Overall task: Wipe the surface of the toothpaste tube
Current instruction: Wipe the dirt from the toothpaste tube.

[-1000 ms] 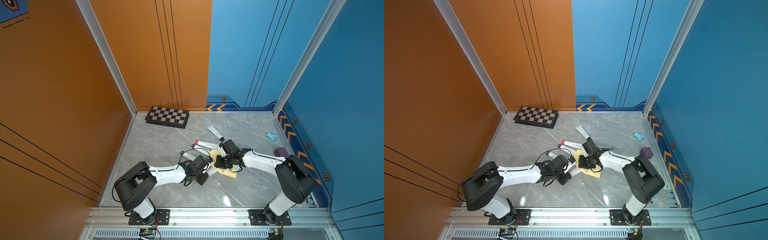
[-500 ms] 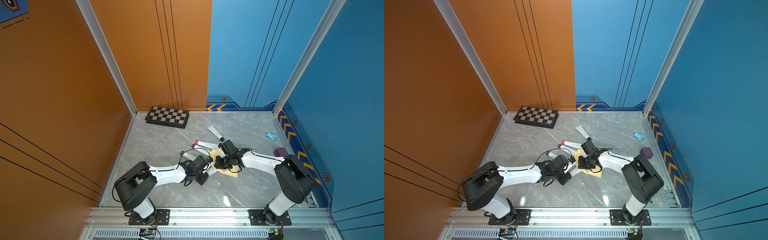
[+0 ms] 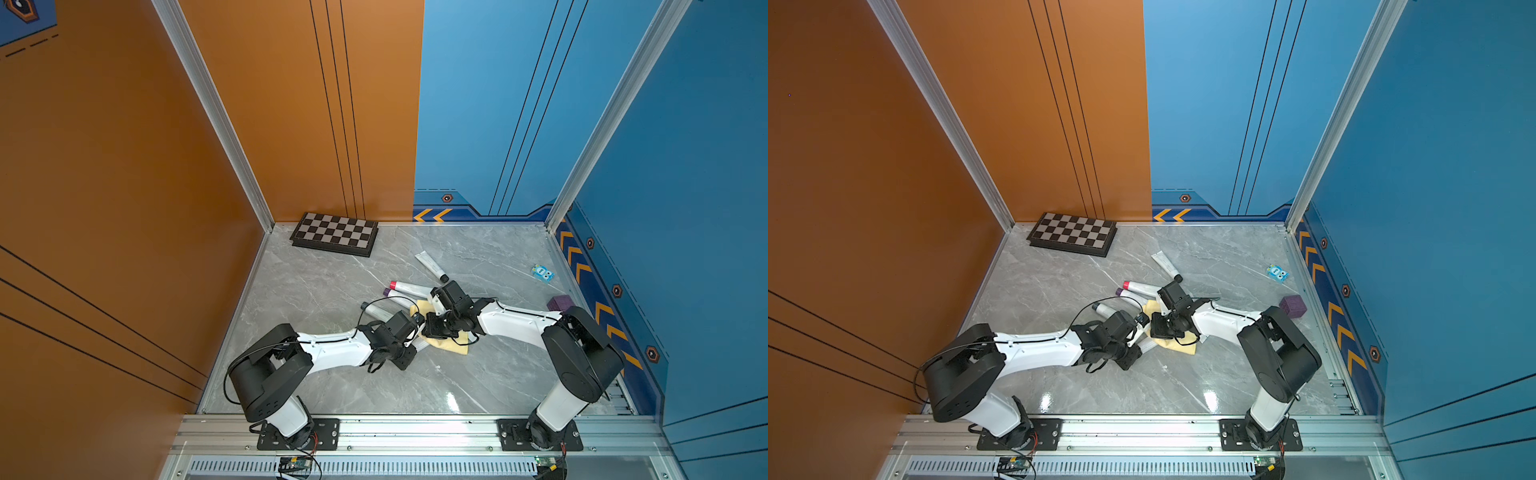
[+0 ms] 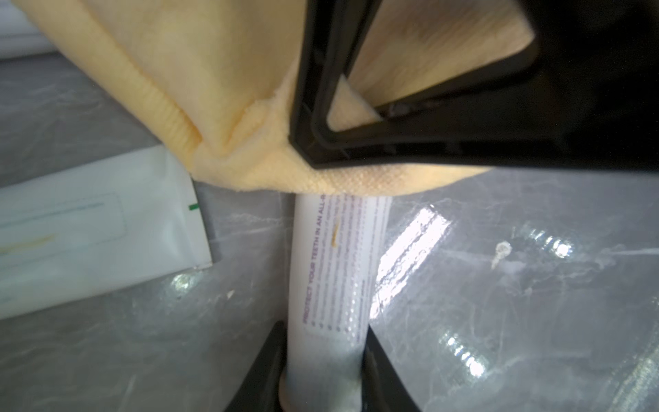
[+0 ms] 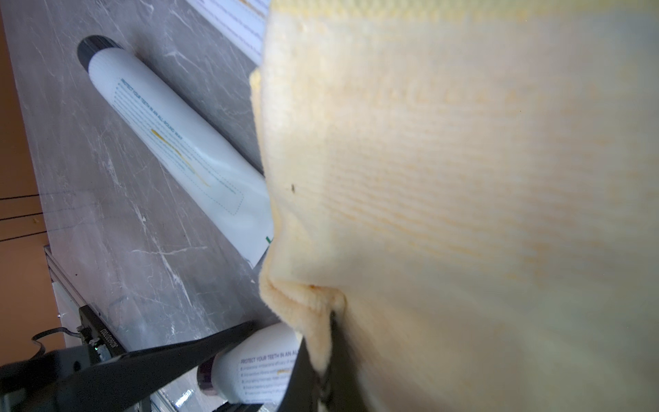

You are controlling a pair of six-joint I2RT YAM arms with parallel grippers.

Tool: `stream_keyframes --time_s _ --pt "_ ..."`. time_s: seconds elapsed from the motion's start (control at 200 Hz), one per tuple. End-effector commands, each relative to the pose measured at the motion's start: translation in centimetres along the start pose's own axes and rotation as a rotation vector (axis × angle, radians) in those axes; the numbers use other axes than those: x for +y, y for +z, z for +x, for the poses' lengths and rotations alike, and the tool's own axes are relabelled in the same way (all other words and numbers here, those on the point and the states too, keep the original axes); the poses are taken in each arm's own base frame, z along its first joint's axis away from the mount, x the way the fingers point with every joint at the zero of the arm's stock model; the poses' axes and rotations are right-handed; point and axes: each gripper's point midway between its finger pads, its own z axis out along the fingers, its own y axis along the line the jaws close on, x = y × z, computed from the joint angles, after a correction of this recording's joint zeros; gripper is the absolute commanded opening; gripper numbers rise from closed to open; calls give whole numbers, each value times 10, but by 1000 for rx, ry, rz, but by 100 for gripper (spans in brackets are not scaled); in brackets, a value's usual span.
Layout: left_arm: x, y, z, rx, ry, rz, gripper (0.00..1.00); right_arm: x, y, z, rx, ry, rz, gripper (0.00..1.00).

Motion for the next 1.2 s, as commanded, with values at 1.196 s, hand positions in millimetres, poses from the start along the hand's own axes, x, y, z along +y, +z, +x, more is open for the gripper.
stream_keyframes --time_s 1.196 --pt "12 22 45 145 180 -232 14 -10 24 74 345 87 -84 0"
